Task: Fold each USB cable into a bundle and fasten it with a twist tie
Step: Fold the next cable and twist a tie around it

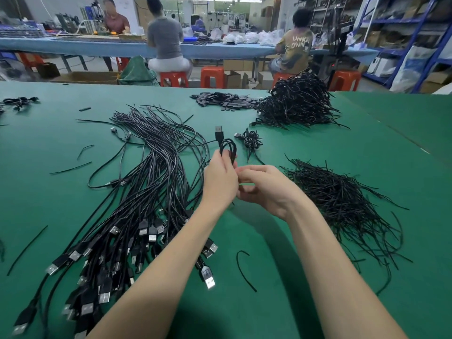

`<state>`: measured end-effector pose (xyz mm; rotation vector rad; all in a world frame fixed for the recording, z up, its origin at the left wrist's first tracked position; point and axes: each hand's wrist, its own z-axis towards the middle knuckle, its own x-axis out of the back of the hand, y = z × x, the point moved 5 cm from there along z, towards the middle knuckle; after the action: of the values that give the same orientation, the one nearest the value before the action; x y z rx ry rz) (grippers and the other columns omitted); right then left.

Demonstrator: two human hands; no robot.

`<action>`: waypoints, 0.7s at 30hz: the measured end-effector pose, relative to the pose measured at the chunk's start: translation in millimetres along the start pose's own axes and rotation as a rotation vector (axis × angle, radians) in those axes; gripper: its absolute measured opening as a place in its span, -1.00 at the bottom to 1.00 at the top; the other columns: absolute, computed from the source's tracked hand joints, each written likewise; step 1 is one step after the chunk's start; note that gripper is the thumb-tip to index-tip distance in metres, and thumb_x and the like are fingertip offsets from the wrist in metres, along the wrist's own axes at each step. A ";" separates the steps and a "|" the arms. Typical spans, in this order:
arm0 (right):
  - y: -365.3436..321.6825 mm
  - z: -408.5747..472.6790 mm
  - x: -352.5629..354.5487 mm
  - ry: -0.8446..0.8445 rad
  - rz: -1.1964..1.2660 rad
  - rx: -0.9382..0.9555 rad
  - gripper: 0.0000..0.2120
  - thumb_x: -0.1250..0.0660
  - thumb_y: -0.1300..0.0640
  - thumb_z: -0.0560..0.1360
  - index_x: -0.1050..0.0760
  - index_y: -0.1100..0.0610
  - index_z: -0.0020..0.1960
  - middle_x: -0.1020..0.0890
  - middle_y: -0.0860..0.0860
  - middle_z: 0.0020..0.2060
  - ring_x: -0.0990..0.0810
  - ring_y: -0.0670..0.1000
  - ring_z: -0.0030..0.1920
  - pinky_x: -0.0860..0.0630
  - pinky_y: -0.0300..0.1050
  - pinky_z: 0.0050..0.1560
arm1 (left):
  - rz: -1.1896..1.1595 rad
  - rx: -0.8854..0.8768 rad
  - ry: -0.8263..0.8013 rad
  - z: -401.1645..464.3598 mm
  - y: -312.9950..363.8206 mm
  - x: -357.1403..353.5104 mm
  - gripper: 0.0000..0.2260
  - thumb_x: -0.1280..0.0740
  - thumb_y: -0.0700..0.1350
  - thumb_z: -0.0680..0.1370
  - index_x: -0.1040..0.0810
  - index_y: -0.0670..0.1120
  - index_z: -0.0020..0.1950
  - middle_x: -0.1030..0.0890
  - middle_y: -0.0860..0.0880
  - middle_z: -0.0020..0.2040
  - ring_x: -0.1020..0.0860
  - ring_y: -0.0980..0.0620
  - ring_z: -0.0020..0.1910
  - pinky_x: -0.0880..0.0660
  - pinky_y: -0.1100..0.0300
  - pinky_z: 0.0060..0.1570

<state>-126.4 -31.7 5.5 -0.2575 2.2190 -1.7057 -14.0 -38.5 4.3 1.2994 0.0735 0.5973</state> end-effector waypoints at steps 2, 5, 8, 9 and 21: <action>2.2 -2.8 -5.6 -0.094 0.068 -0.072 -0.90 -0.32 0.30 0.58 -0.59 0.23 0.06 -0.59 0.10 -0.21 -0.54 -0.02 -0.33 -0.61 -0.22 -0.26 | -0.032 -0.010 0.003 2.3 0.2 1.1 -0.66 -0.05 -0.01 0.72 -0.51 -0.18 0.02 -0.57 0.04 -0.23 -0.53 0.10 -0.26 -0.43 0.16 -0.17; 6.8 -4.2 -6.6 -0.139 0.186 -0.152 -0.90 -0.30 0.31 0.57 -0.54 0.18 -0.09 -0.57 0.07 -0.30 -0.52 -0.01 -0.33 -0.60 -0.20 -0.27 | -0.069 -0.039 0.034 3.3 1.2 2.9 -0.66 -0.05 0.00 0.72 -0.50 -0.17 0.01 -0.56 0.03 -0.23 -0.54 0.01 -0.23 -0.50 0.01 -0.07; 6.0 -4.0 -2.6 -0.179 0.194 -0.161 -0.85 -0.29 0.33 0.57 -0.55 0.21 -0.16 -0.59 0.09 -0.28 -0.56 -0.01 -0.32 -0.63 -0.20 -0.23 | -0.045 -0.100 0.075 0.8 6.0 5.5 -0.68 -0.05 -0.02 0.72 -0.48 -0.18 -0.01 -0.56 0.02 -0.23 -0.54 -0.02 -0.22 -0.49 0.00 -0.07; 6.1 -4.2 -1.4 -0.200 0.193 -0.161 -0.87 -0.30 0.33 0.58 -0.56 0.24 -0.13 -0.60 0.10 -0.26 -0.58 -0.02 -0.30 -0.64 -0.21 -0.20 | -0.036 -0.116 0.086 0.1 7.5 6.4 -0.68 -0.05 -0.03 0.72 -0.47 -0.18 -0.02 -0.56 0.02 -0.23 -0.54 -0.02 -0.23 -0.48 0.00 -0.09; 2.4 -2.3 85.1 0.494 -0.895 0.088 -0.86 -0.36 0.09 0.55 -0.64 -0.02 0.08 -0.69 -0.06 -0.06 -0.62 -0.01 -0.07 -0.53 -0.13 -0.05 | 0.280 -0.094 -0.214 1.8 -3.9 -1.4 -0.76 -0.04 -0.11 0.72 -0.42 -0.21 0.05 -0.58 -0.09 -0.01 -0.51 -0.10 -0.15 -0.27 0.20 -0.24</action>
<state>-206.3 -57.7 -8.9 -1.0304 2.5534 -2.5248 -13.1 -41.2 0.8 1.2842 -0.3136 0.6866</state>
